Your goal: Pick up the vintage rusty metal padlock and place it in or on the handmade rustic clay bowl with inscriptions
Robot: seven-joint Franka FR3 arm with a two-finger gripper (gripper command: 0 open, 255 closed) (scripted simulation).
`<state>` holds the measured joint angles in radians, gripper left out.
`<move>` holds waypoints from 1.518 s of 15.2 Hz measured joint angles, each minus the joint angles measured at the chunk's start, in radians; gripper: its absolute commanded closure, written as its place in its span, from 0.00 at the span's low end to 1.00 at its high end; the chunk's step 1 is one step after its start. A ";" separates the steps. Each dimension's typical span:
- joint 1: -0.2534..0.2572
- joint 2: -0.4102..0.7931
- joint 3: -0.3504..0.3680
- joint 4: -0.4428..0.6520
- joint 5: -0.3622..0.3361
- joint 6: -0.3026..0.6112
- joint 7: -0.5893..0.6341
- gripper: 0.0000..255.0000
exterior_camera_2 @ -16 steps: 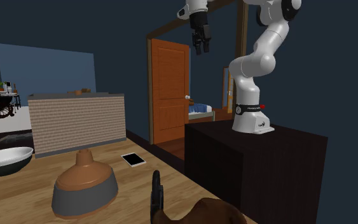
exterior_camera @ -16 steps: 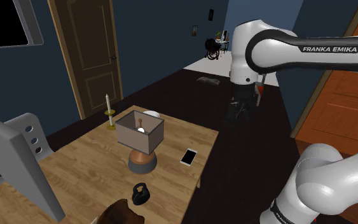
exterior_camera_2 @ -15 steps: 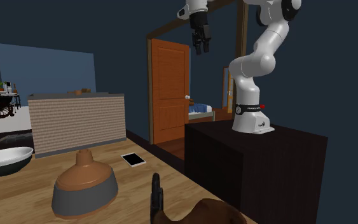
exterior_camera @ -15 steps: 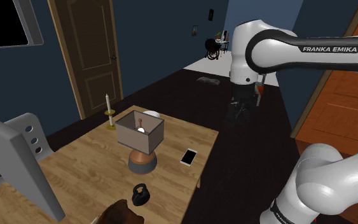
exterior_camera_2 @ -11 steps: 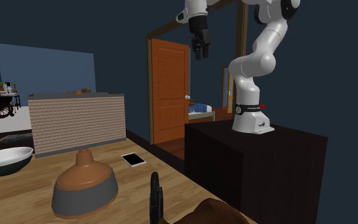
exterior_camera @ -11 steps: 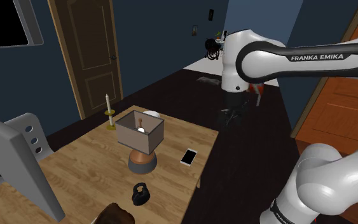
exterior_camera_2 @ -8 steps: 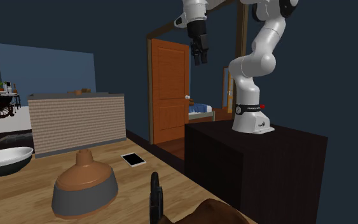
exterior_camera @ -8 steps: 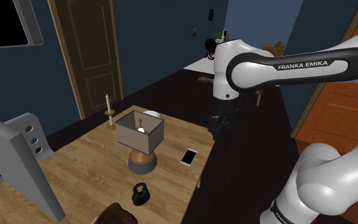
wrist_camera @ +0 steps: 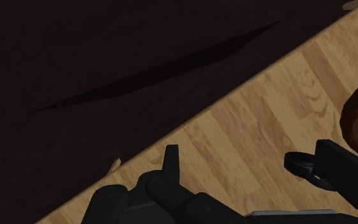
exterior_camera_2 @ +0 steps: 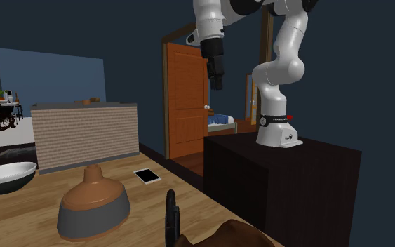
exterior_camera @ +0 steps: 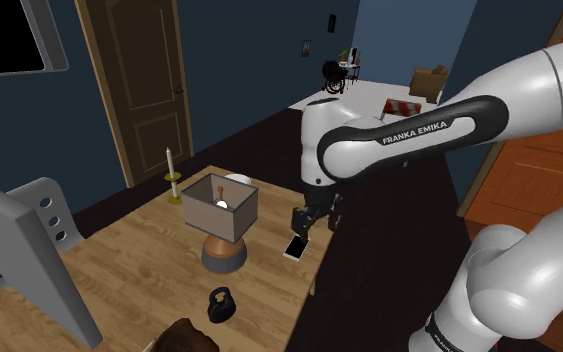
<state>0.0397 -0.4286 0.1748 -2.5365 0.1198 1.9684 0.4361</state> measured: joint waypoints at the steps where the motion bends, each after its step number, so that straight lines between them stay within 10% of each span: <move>1: 0.003 0.025 0.012 -0.002 0.006 0.031 0.020 0.00; 14: 0.029 0.531 0.111 0.192 -0.058 0.397 0.309 0.00; 23: 0.116 0.885 0.073 0.481 -0.168 0.496 0.511 0.00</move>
<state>0.1560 0.4568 0.2481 -2.0556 -0.0485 2.4643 0.9466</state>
